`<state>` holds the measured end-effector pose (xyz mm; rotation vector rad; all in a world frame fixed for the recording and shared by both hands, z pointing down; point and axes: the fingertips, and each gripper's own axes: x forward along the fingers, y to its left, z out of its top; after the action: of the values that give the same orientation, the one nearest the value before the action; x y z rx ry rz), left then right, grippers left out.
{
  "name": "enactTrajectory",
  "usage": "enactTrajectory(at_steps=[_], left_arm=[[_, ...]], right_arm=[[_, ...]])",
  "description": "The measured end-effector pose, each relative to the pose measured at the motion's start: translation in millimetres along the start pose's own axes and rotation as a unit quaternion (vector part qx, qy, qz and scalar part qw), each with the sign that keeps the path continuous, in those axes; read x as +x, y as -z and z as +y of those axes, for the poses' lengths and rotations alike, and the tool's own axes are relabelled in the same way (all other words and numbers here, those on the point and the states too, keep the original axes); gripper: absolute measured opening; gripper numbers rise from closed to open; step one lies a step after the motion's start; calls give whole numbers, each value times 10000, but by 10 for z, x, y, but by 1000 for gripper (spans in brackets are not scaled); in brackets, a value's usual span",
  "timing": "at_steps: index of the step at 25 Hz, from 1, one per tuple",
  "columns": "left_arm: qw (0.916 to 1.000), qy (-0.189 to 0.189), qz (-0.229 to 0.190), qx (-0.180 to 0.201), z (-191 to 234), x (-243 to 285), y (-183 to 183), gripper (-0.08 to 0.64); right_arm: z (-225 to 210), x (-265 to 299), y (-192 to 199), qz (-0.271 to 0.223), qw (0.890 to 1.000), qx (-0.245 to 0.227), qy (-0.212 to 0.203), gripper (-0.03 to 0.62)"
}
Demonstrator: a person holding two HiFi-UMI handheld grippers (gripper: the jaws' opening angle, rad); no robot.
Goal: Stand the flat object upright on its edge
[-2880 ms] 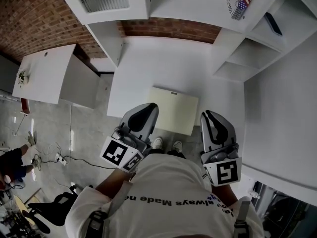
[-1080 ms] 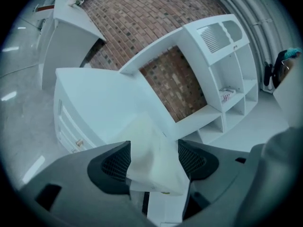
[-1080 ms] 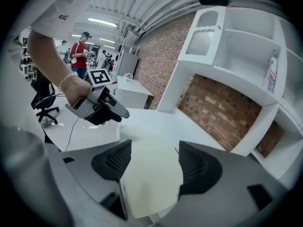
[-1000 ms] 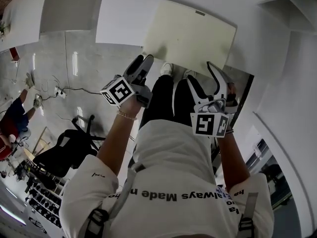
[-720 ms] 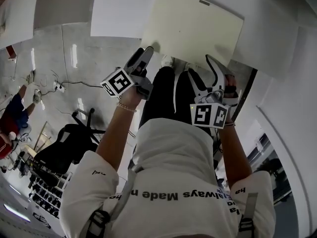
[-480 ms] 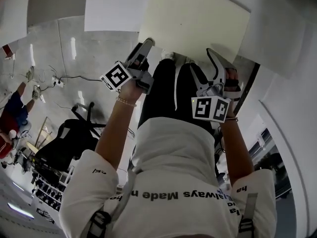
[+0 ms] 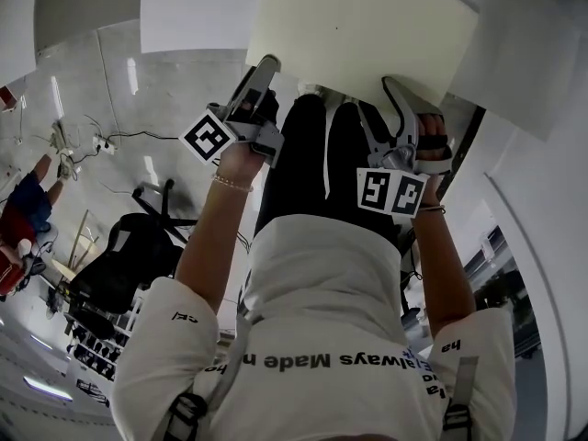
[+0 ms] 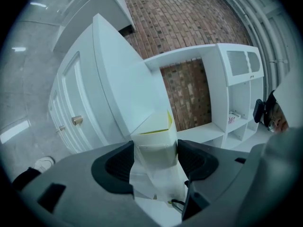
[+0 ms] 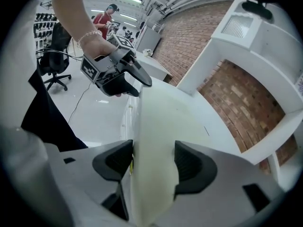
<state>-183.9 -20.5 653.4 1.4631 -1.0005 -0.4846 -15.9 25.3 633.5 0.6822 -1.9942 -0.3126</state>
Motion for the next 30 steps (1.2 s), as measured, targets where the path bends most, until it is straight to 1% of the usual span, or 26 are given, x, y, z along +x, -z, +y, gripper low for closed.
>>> enactTrajectory(at_steps=[3, 7, 11, 15, 18, 22, 30], left_arm=[[10000, -33, 8, 15, -45, 0, -2, 285], [9998, -104, 81, 158, -122, 4, -20, 276], [9989, -229, 82, 409, -230, -10, -48, 268], [9966, -309, -14, 760, -466, 23, -143, 262], [9922, -343, -100, 1195, -671, 71, -248, 262], [9854, -411, -268, 1631, -950, 163, -297, 262], [9674, -378, -555, 2442, -1460, 385, -294, 261]], right_arm=[[-8, -9, 0, -27, 10000, 26, -16, 273], [-21, -16, 2, -145, 9999, 64, -30, 271], [-44, -29, 0, -348, 9994, 84, -36, 267], [-193, -18, -36, -525, 9986, 81, -5, 261], [-329, 10, -78, -687, 9975, 135, 21, 259], [-506, 16, -73, -938, 9952, 257, 92, 258], [-818, 29, 1, -1485, 9873, 517, 220, 253]])
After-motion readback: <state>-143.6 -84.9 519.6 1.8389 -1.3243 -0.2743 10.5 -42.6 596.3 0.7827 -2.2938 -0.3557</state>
